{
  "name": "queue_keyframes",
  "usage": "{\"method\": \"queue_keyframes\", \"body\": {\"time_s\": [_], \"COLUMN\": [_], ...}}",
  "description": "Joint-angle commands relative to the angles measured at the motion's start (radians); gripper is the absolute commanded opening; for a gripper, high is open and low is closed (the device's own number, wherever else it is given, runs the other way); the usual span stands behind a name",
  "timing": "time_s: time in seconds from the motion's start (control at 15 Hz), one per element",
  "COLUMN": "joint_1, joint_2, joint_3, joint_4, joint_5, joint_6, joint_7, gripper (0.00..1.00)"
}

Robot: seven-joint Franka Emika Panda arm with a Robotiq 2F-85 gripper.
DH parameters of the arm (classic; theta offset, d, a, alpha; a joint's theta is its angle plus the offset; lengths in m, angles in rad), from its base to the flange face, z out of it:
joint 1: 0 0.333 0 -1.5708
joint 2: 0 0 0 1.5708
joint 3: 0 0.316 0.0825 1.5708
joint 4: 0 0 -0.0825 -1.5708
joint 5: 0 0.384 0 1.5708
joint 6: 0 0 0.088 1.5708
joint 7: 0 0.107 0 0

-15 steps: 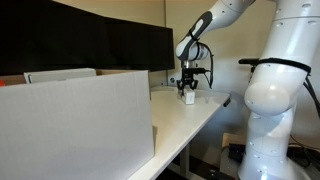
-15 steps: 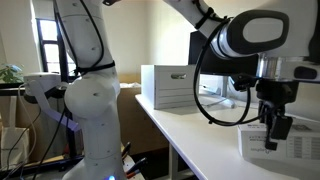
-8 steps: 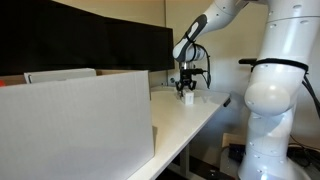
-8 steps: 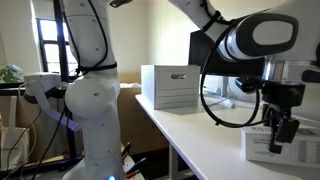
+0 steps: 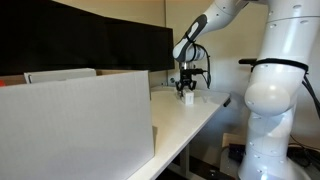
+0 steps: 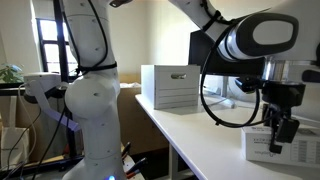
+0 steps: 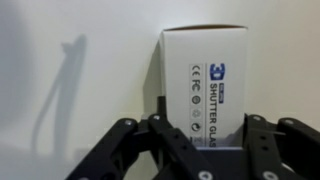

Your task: Remove the small box from the big box

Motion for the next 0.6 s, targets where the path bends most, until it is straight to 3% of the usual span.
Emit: {"method": "queue_keyframes", "body": {"time_s": [0.0, 0.13, 0.2, 0.53], "joint_1": [-0.003, -0.004, -0.005, -0.007], "joint_2": [0.003, 0.007, 0.009, 0.024], "joint_3": [-0.001, -0.003, -0.004, -0.011], "joint_4": [0.005, 0.013, 0.017, 0.047], "joint_5": [0.001, -0.001, -0.004, -0.013], "joint_6": [-0.006, -0.024, -0.032, -0.075], "joint_7": [0.001, -0.003, -0.001, -0.004], "gripper": [0.31, 0.31, 0.81, 0.99]}}
